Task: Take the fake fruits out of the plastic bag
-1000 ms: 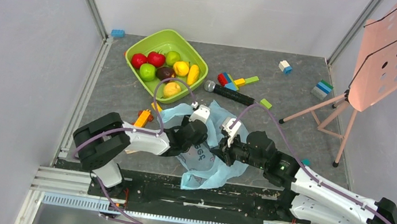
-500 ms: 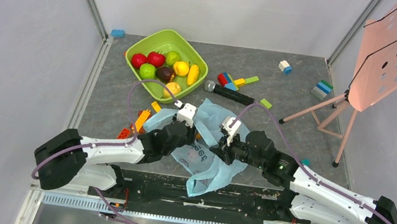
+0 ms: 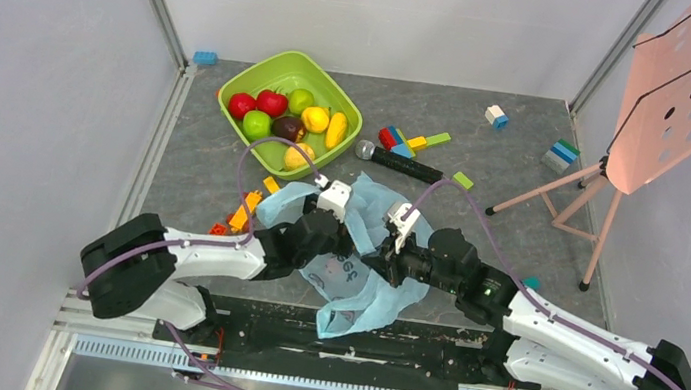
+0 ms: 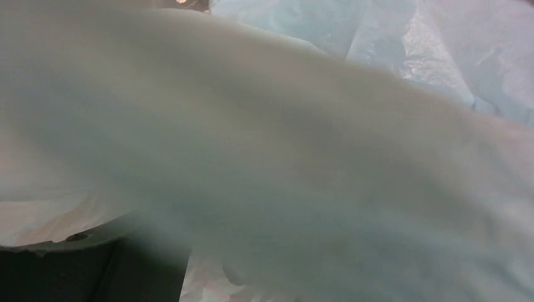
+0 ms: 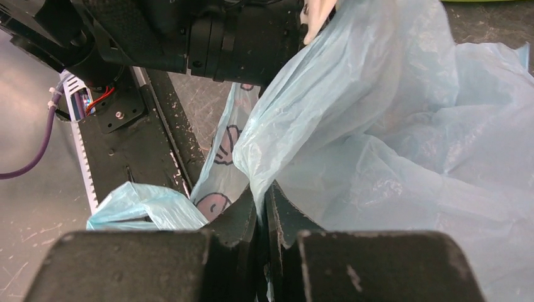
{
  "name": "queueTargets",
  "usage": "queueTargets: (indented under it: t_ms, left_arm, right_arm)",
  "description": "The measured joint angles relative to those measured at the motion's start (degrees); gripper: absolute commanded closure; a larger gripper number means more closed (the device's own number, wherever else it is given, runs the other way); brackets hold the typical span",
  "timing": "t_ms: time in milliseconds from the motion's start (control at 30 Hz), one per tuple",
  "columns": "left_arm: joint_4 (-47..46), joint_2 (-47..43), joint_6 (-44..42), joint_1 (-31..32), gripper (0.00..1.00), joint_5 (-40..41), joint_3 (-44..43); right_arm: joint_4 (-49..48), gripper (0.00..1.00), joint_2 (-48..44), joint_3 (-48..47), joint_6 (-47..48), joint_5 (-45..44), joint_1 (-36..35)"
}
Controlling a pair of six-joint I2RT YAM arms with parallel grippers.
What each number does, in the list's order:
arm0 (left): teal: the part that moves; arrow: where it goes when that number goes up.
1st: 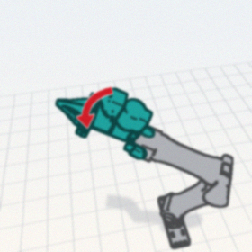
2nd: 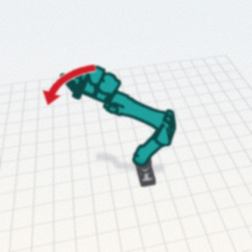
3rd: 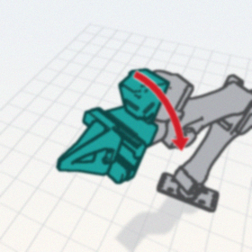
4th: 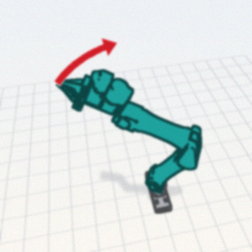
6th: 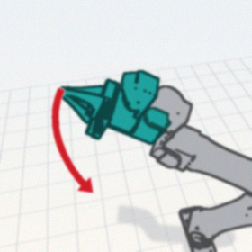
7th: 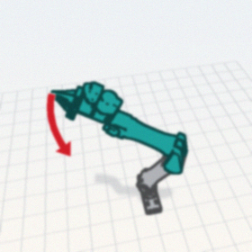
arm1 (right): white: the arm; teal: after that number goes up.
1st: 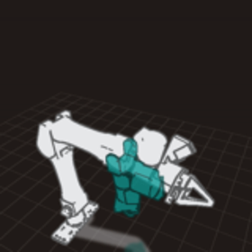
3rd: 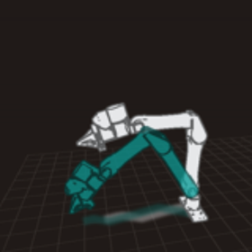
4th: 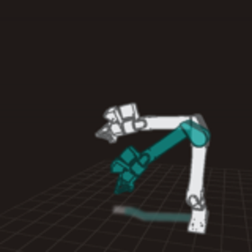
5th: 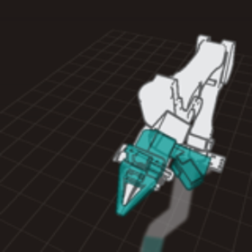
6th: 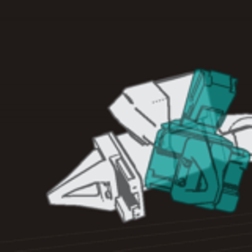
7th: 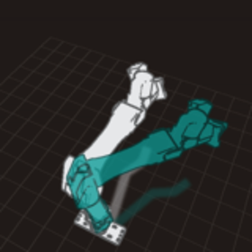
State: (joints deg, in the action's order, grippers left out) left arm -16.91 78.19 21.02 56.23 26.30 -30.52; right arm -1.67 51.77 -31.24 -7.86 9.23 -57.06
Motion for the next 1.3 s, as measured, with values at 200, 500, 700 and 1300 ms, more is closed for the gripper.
queueTargets:
  t_ms: [200,500,700,1300]
  left_arm:
    - [-1.0,3.1,0.2,0.0,0.13,-1.0,-2.7]
    - [-0.6,13.5,1.7,-0.1,0.26,-2.1,-8.2]
    - [-0.4,15.8,2.8,-0.2,0.46,-4.0,-8.9]
    - [0.4,3.5,3.1,-0.3,0.52,-9.9,-5.5]
  right_arm:
    - [-0.9,0.93,0.6,0.6,-0.6,0.2,0.0]
    - [-1.0,0.94,0.8,0.6,-0.7,1.0,0.0]
    - [-1.0,0.94,0.8,0.8,-0.7,1.0,0.0]
    - [0.2,0.97,-0.2,1.3,-0.5,-7.2,0.0]
